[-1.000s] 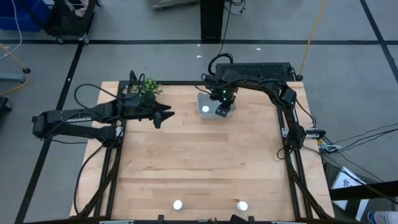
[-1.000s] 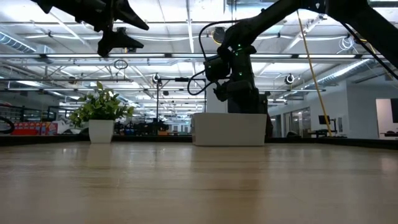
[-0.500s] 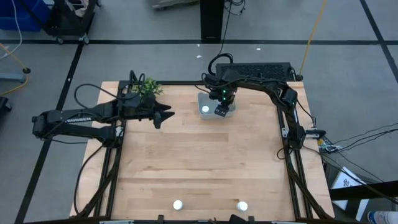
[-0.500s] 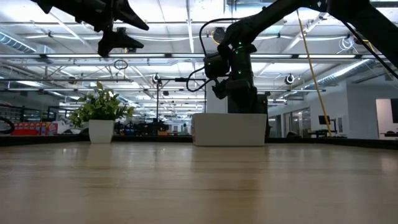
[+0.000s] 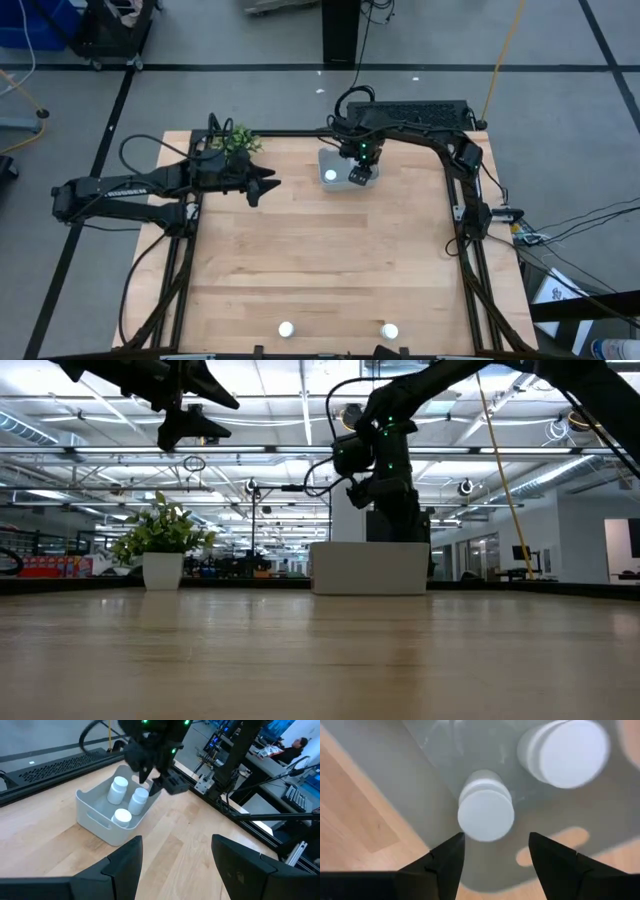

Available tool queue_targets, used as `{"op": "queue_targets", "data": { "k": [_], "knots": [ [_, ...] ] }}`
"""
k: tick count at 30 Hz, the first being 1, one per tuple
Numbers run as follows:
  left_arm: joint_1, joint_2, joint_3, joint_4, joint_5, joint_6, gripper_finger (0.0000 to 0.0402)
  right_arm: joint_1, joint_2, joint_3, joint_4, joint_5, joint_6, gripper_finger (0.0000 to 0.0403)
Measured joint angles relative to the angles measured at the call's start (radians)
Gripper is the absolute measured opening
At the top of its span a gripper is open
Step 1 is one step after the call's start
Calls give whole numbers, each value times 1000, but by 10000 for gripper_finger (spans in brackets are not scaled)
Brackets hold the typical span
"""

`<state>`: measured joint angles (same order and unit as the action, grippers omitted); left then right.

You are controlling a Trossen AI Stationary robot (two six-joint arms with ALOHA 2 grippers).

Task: Pick and place pill bottles into a basket
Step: Put the white pill bottle into the gray container

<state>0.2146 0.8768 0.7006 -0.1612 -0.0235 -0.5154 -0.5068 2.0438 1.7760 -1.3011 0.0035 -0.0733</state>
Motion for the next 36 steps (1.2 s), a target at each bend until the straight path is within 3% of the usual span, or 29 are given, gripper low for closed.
{"op": "queue_targets", "data": {
  "k": [7,15,22,27,36],
  "knots": [
    [0,0,0,0,0,6,243,0,-95,0,13,0,11,212],
    [-1,0,0,1,0,-33,243,9,-232,0,31,-7,147,211],
    [-1,0,0,10,2,-141,243,19,-374,0,149,-174,324,210],
    [-4,0,0,10,83,-244,243,38,-486,0,259,-191,380,210],
    [-146,0,0,21,17,-416,243,178,-643,1,277,-192,373,208]
  ]
}}
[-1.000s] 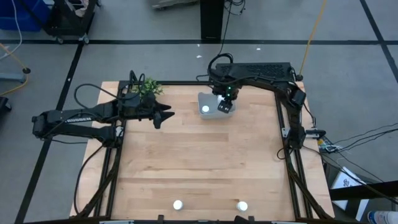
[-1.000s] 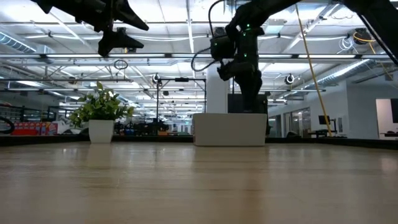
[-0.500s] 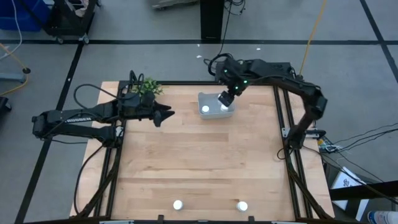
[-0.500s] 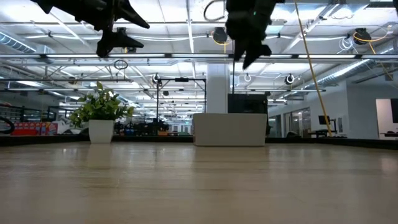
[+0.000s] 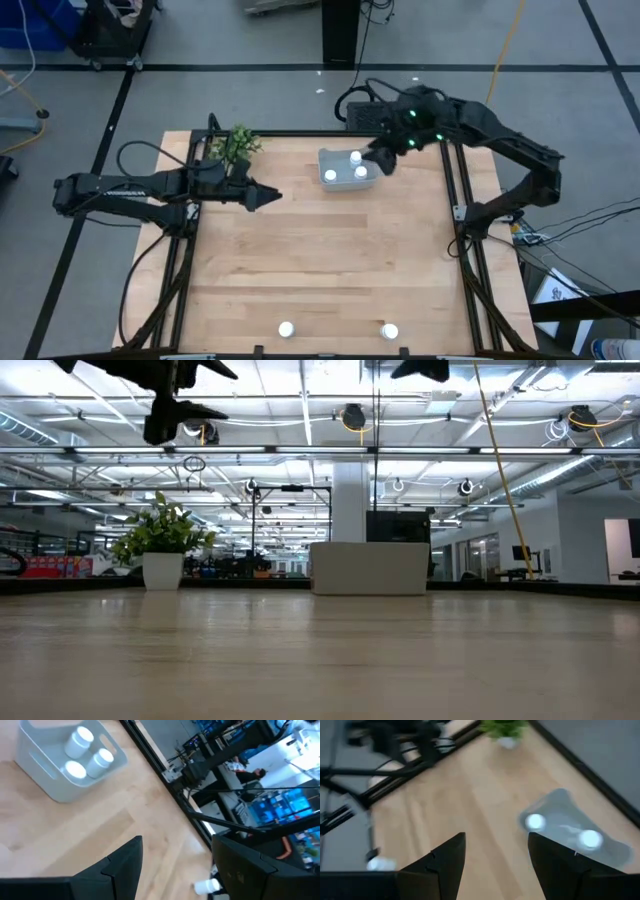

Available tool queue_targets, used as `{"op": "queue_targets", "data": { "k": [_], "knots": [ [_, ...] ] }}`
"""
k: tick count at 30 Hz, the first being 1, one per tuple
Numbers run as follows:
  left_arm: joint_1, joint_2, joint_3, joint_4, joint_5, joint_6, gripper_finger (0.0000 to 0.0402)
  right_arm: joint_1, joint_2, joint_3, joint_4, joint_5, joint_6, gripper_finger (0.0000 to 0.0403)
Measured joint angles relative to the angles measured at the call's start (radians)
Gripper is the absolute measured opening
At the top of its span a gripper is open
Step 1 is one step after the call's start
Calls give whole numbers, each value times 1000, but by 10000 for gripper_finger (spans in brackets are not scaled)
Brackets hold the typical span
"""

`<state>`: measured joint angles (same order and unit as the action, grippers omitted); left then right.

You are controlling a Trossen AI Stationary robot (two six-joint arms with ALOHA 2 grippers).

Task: Pick and place pill bottles into a basket
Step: Put the white pill bottle into the gray container

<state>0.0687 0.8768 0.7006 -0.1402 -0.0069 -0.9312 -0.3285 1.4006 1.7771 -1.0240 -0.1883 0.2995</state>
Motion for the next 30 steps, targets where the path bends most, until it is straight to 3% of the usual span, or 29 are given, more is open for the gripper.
{"op": "queue_targets", "data": {
  "k": [10,15,21,26,30],
  "knots": [
    [-155,0,0,14,-56,-85,243,315,-23,-31,-164,25,154,208],
    [-200,0,0,8,-56,-64,243,519,-23,-166,-79,70,331,208],
    [-262,0,0,9,-26,-92,243,730,-22,-386,164,96,586,208],
    [-329,0,0,10,-27,-94,243,864,-24,-526,306,114,827,208],
    [-371,0,0,10,-81,-95,243,942,-20,-584,317,134,1054,208]
  ]
}}
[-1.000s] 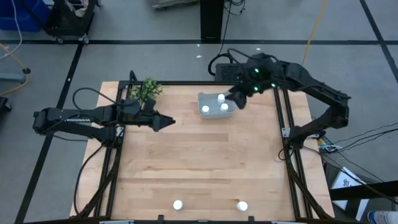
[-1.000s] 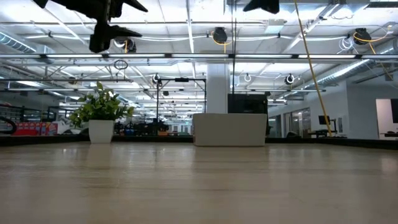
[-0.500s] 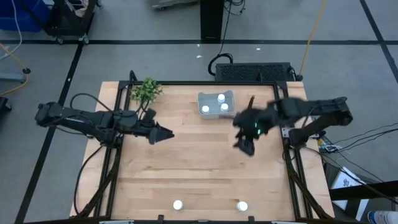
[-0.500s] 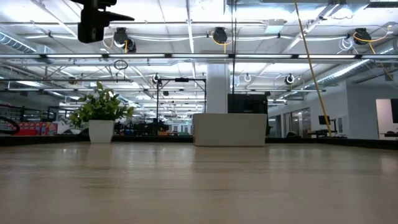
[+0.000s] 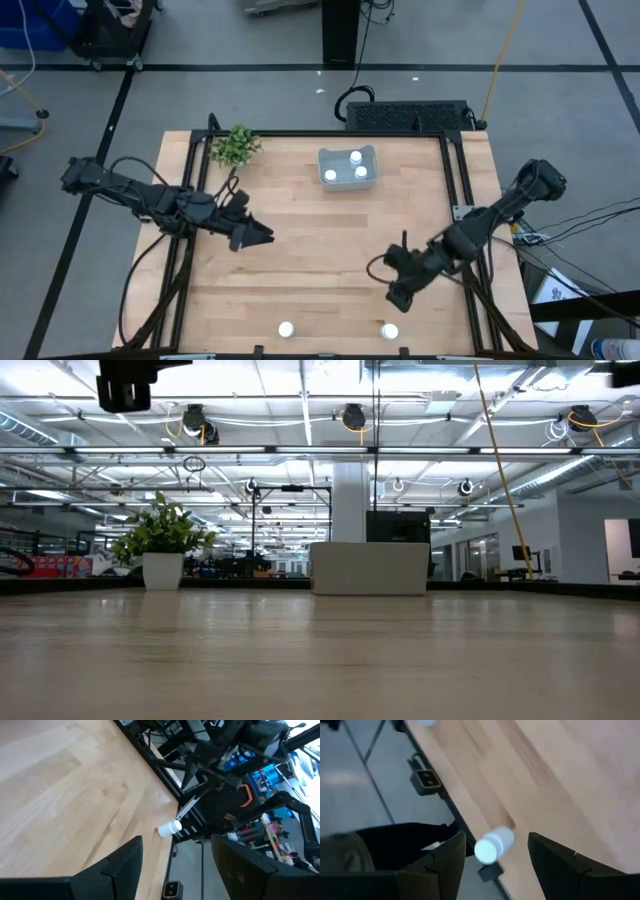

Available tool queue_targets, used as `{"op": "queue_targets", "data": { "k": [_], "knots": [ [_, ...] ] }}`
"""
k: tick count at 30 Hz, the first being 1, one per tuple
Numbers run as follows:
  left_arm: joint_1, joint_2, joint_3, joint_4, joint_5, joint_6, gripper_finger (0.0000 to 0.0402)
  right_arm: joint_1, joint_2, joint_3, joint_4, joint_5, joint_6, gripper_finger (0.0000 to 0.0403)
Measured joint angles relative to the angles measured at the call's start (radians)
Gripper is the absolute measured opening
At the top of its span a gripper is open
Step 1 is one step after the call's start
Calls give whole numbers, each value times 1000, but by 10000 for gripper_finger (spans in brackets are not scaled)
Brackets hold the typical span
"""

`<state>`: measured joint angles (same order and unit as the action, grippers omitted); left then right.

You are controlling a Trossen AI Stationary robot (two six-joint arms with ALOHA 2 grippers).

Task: Pick and place pill bottles into a basket
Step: Put the white pill bottle into the gray container

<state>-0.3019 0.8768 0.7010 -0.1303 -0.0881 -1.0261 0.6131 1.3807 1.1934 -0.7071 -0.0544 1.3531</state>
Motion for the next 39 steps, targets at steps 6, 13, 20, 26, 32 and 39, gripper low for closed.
{"op": "queue_targets", "data": {
  "k": [6,13,20,26,32,39],
  "knots": [
    [-35,0,0,0,-20,0,243,82,49,-12,53,28,232,208],
    [-55,0,0,0,-63,3,243,117,124,-12,34,-27,329,207],
    [-55,0,0,0,-88,3,243,99,91,-18,100,-17,231,207],
    [-68,0,0,0,-100,-2,243,59,91,-20,-159,-59,322,231],
    [-84,0,0,0,-143,-4,243,59,91,-20,-197,-104,372,309],
    [-87,0,0,0,-161,9,243,94,91,-20,-10,-52,485,337]
  ]
}}
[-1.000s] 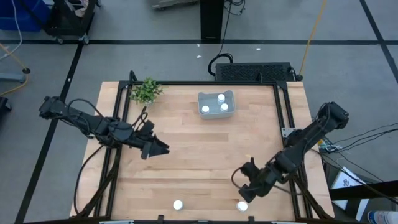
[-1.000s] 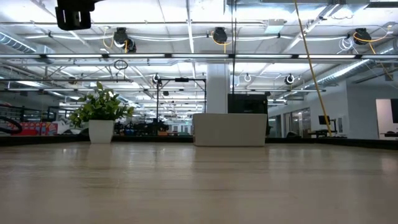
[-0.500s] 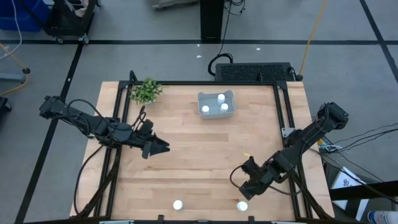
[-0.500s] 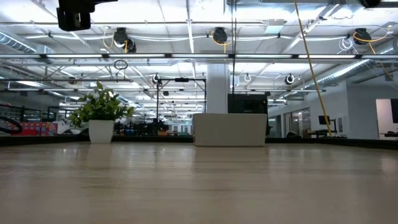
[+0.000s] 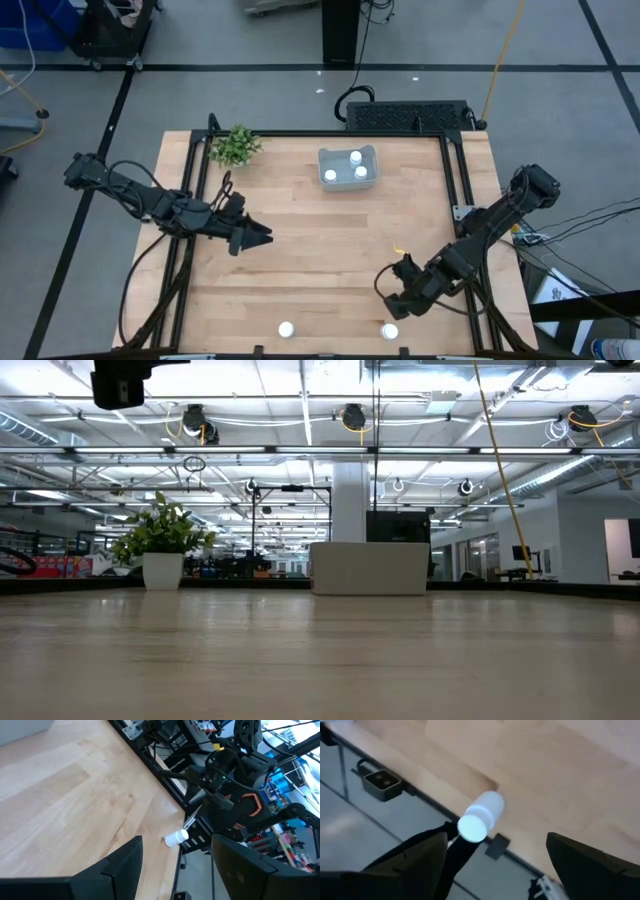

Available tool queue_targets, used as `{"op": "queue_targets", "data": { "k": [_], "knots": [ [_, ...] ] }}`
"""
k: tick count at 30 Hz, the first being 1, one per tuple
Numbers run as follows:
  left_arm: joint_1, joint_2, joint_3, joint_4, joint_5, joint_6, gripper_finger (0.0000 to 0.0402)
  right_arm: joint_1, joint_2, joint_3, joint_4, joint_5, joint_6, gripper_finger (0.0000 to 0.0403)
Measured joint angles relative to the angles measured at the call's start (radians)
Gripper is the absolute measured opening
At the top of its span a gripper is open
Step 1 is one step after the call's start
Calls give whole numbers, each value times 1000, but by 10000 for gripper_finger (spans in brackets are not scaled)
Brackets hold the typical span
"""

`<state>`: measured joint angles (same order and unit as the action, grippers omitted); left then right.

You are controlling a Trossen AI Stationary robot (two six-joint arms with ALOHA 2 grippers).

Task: Pick and place pill bottles into a basket
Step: Put the white pill bottle into the gray container

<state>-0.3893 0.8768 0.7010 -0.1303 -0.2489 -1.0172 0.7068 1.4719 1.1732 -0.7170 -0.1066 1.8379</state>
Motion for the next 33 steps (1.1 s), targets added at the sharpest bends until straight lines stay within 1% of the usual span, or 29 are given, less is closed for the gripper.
{"op": "queue_targets", "data": {
  "k": [4,9,11,13,17,20,24,27,33],
  "knots": [
    [1,0,0,0,-7,15,243,10,5,0,30,6,29,337],
    [1,0,0,-1,-8,21,243,29,57,0,187,-2,37,337],
    [0,0,0,-1,-8,21,243,29,78,2,237,-26,40,337],
    [0,0,0,-1,-8,20,243,28,82,3,235,-51,41,337],
    [-2,0,0,-1,-7,20,243,37,81,3,255,-32,80,336],
    [-15,0,0,-1,-14,19,243,49,118,33,273,-27,89,336],
    [-37,11,0,3,-35,24,243,56,196,107,184,-62,59,336],
    [-48,35,-2,0,-39,25,243,48,248,194,59,-76,8,336],
    [-59,122,-2,3,-14,-18,243,40,337,421,-217,8,-70,336]
  ]
}}
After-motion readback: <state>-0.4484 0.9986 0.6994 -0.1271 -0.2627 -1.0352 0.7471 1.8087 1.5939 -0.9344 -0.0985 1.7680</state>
